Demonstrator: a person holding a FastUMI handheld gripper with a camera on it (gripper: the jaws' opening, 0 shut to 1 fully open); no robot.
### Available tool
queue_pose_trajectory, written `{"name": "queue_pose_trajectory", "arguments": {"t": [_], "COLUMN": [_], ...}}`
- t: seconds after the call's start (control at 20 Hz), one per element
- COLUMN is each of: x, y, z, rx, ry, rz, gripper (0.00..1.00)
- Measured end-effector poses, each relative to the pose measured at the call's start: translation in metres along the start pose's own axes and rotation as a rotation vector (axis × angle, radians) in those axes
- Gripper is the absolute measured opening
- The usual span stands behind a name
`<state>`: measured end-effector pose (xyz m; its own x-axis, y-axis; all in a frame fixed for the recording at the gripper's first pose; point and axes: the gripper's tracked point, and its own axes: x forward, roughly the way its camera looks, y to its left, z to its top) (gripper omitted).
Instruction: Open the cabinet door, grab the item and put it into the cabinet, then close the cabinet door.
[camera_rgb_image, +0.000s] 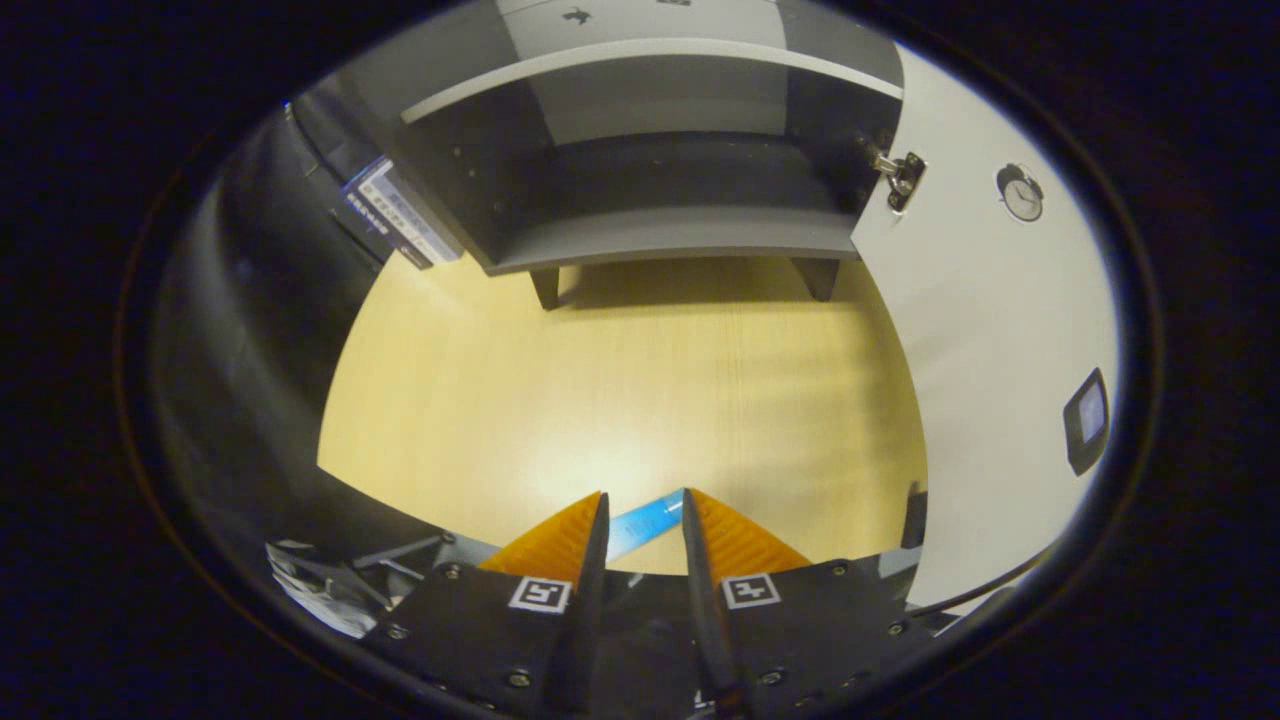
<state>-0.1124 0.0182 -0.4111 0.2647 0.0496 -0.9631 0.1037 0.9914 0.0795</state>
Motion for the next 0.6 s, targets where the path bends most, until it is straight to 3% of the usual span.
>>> {"name": "queue_pose_trajectory", "arguments": {"t": [0.25,0.3,0.6], "x": [0.02,0.023,0.045], "y": [0.002,0.004,0.019], "z": [-0.017,-0.018,-0.029], "rx": [-0.306,-0.38,-0.807], "ry": [-0.012,-0.014,0.047], "rz": [-0.018,-0.015,0.047], "gripper": [0.61,0.7,0.71]}}
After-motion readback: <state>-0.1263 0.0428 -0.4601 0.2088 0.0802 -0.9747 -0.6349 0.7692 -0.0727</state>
